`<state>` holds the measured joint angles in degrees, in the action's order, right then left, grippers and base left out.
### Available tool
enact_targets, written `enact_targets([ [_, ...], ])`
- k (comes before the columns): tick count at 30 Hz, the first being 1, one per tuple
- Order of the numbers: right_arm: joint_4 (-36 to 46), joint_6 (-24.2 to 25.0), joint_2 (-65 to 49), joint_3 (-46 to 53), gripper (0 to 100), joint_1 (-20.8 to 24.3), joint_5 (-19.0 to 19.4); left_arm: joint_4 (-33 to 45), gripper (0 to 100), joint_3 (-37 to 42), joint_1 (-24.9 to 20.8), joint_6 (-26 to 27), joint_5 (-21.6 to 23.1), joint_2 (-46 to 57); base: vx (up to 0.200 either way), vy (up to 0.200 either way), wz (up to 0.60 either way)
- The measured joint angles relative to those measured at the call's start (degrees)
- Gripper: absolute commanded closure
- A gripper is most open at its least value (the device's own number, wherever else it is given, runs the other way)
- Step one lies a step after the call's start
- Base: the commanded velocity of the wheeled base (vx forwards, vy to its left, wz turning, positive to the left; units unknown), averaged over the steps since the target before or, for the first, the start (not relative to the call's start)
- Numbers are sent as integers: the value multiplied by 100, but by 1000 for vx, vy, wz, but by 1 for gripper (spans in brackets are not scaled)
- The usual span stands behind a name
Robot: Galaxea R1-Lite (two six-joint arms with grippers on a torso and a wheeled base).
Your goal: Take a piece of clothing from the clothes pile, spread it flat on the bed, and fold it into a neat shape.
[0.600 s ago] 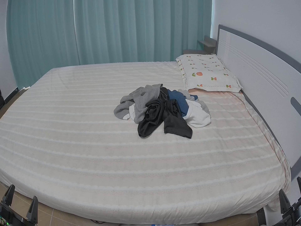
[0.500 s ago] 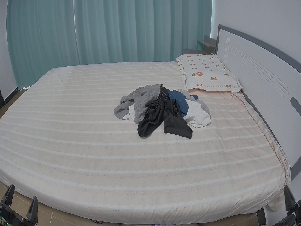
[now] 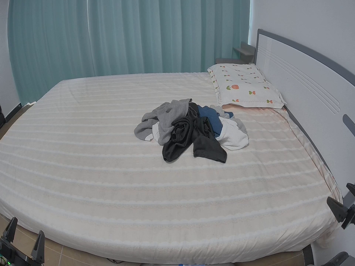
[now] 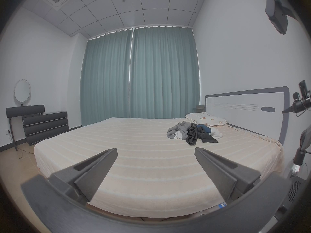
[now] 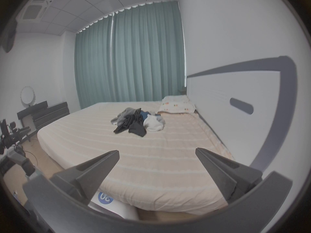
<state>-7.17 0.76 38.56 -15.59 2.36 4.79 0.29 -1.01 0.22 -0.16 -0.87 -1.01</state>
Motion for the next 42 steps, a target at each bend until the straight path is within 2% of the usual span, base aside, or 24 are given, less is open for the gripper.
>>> enact_targets([
  [6,-660,400,1653,-328,0,282,-55,0,0,0,0,0,0,0,0,0,0],
  [16,-1467,1161,4490,-1643,0,813,-500,2,0,0,0,0,0,0,0,0,0],
  [25,-1787,1653,7164,-3768,0,1174,-987,0,0,0,0,0,0,0,0,0,0],
  [33,-1647,2097,9088,-5877,0,1368,-1308,0,0,0,0,2,0,0,0,0,0],
  [36,-1517,2404,9744,-6738,0,1428,-1409,0,0,0,0,0,0,0,0,0,0],
  [40,-1317,3072,10607,-7887,0,1504,-1493,0,0,0,0,2,0,0,0,0,0],
  [42,-1251,3293,10863,-8170,0,1530,-1508,2,0,0,0,2,0,0,0,0,0],
])
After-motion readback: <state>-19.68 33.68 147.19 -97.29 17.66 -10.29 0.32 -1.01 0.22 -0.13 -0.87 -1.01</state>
